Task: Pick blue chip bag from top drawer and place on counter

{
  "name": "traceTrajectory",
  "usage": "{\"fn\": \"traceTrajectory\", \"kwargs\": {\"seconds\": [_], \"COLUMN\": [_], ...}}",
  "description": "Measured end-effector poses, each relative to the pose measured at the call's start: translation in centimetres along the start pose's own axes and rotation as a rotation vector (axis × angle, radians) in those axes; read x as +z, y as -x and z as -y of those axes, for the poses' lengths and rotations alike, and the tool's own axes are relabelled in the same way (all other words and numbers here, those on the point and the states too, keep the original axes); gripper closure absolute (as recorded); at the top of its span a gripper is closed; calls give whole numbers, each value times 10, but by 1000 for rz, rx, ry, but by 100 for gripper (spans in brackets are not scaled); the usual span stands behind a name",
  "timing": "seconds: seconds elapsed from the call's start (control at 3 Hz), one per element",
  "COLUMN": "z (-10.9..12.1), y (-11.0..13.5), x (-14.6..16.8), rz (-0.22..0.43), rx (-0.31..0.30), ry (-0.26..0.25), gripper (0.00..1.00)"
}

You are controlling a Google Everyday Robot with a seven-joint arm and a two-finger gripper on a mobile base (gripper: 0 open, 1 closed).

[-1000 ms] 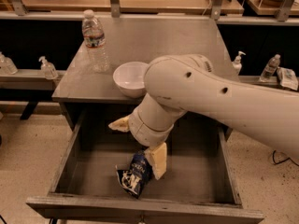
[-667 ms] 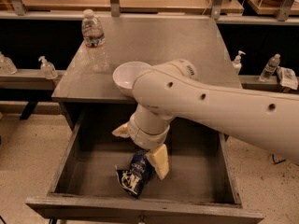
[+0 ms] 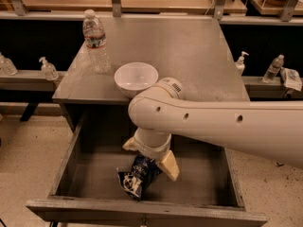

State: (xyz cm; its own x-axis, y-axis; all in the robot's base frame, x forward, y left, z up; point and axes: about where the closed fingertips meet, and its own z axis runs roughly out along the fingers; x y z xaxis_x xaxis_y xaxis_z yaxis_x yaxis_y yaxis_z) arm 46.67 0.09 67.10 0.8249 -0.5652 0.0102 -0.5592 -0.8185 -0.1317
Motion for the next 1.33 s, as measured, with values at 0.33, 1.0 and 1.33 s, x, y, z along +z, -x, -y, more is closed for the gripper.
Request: {"fn": "traceTrajectory", "kwargs": {"seconds": [0.33,1.0,1.33], "z": [-4,-2,-2], "y": [-2,-4,0], "x": [28,61,60], "rz": [-1,140,279], "rx": [-55,-22,29], "ry": [27,-32,-125], "gripper": [16,70,93]}}
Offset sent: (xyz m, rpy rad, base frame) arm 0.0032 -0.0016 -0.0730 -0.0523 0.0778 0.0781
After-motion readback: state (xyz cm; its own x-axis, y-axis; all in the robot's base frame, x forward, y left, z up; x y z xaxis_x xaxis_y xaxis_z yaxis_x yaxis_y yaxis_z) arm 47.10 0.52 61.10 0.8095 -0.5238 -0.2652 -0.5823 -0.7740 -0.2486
